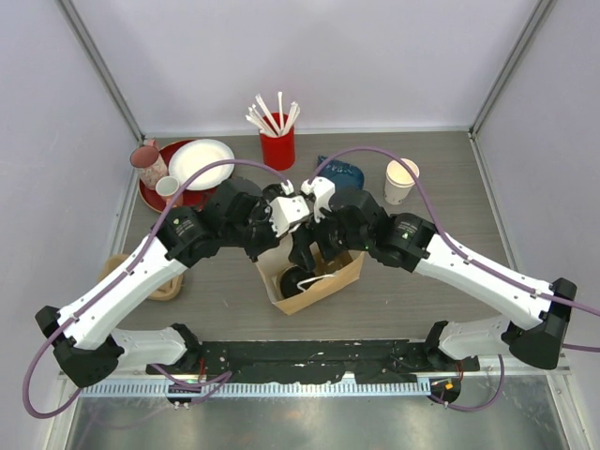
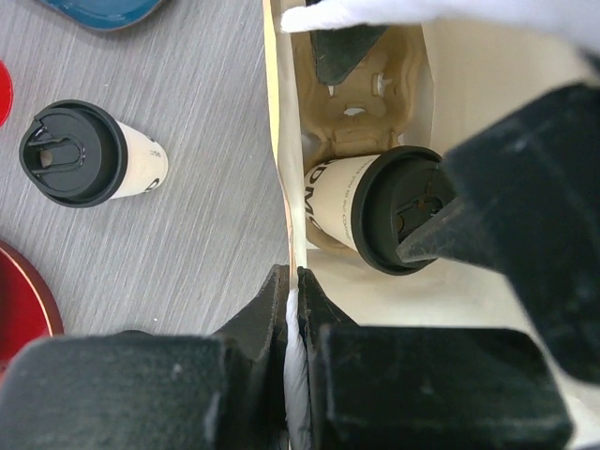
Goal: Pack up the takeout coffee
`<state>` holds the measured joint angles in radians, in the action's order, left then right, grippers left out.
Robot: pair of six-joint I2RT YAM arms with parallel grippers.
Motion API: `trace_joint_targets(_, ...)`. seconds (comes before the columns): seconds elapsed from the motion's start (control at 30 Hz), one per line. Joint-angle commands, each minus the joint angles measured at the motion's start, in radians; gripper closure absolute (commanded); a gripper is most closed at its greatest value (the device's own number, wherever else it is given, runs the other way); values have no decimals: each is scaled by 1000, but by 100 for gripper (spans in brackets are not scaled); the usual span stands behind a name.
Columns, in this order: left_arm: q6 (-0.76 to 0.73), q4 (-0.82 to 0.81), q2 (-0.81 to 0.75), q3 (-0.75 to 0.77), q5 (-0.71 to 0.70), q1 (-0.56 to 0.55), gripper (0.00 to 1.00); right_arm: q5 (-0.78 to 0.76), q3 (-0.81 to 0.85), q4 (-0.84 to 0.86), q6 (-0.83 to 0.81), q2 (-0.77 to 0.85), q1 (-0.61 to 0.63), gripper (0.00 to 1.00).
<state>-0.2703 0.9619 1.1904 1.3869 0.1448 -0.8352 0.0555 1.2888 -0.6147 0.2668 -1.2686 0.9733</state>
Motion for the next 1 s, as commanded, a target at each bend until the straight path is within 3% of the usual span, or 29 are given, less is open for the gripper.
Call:
trace_joint_targets(0.0, -21, 139, 12, -2, -36, 13, 100, -2, 26, 161, 0, 127, -13, 12)
trace_joint_targets(0.97, 57, 116, -3, 6, -47, 13, 100, 66, 56, 170, -49, 143, -19, 19)
